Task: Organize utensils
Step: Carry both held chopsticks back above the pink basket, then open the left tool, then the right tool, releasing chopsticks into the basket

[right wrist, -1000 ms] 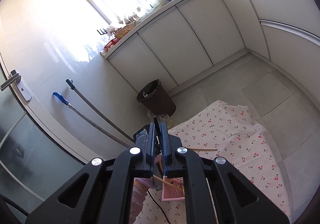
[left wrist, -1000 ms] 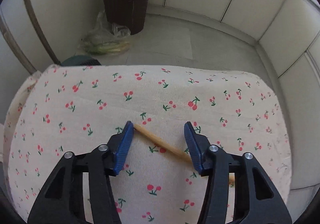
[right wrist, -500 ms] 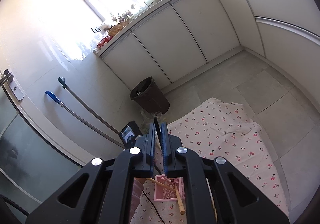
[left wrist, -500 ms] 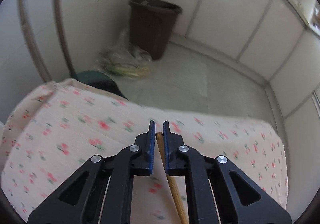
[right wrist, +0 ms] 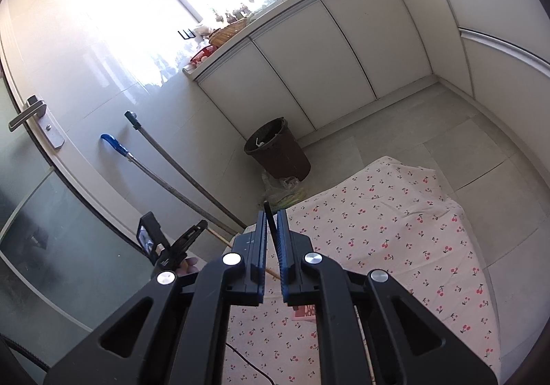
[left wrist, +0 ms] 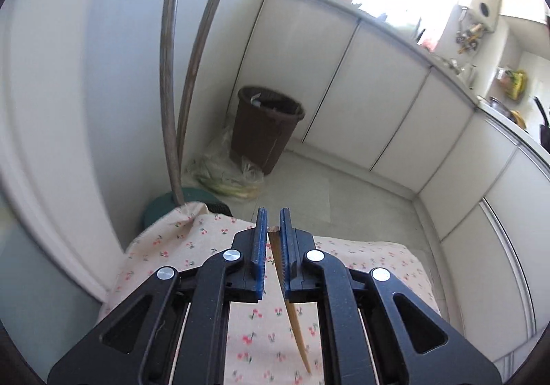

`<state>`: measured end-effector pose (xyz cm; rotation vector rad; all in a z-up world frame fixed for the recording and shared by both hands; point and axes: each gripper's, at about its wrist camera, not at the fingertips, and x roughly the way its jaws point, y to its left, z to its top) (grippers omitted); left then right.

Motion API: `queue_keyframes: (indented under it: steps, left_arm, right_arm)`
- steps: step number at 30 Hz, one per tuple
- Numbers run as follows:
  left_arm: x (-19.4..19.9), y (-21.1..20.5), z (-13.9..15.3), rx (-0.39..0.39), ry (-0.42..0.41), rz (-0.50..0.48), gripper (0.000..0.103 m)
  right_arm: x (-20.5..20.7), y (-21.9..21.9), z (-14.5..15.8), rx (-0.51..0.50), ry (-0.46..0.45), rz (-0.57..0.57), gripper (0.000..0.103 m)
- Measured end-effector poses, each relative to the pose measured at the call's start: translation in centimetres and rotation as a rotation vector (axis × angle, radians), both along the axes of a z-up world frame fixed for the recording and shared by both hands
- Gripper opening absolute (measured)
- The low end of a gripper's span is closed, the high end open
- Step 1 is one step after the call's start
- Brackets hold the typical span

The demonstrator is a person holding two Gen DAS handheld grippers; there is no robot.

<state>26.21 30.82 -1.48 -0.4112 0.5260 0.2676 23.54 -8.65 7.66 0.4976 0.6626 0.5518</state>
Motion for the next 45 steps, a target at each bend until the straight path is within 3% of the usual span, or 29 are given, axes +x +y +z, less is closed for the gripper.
queue_keyframes:
  steps: [8, 13, 18, 25, 34, 45]
  left_arm:
    - [-8.3, -6.8, 8.7, 0.235, -0.045, -0.020, 0.006]
    - [-11.1, -10.6, 13.1, 0.268, -0.119, -0.079, 0.006]
    - [-11.8, -14.5, 15.6, 0.250, -0.179, -0.161, 0.006]
    - [-10.6, -19.5, 15.6, 0.206, -0.197, -0.250, 0.006]
    - [-6.6, -22.7, 12.7, 0.172, -0.152, -0.255, 0.006]
    - [-7.0, -24.6, 12.7, 0.241, -0.163, -0.294, 0.006]
  right_arm:
    - [-2.9, -2.5, 2.9, 0.088, -0.032, -0.019, 0.008]
    - [-3.7, -3.9, 4.0, 0.100, -0.058, -0.060, 0.008]
    - [-3.6, -5.2, 4.2, 0.110, -0.059, -0.090, 0.008]
    - [-2.8, -6.6, 3.8, 0.118, -0.047, -0.102, 0.008]
    - [-1.2, -8.6, 2.8, 0.133, -0.022, -0.133, 0.008]
    - [-0.7, -9.8, 2.2, 0.143, -0.003, -0.153, 0.008]
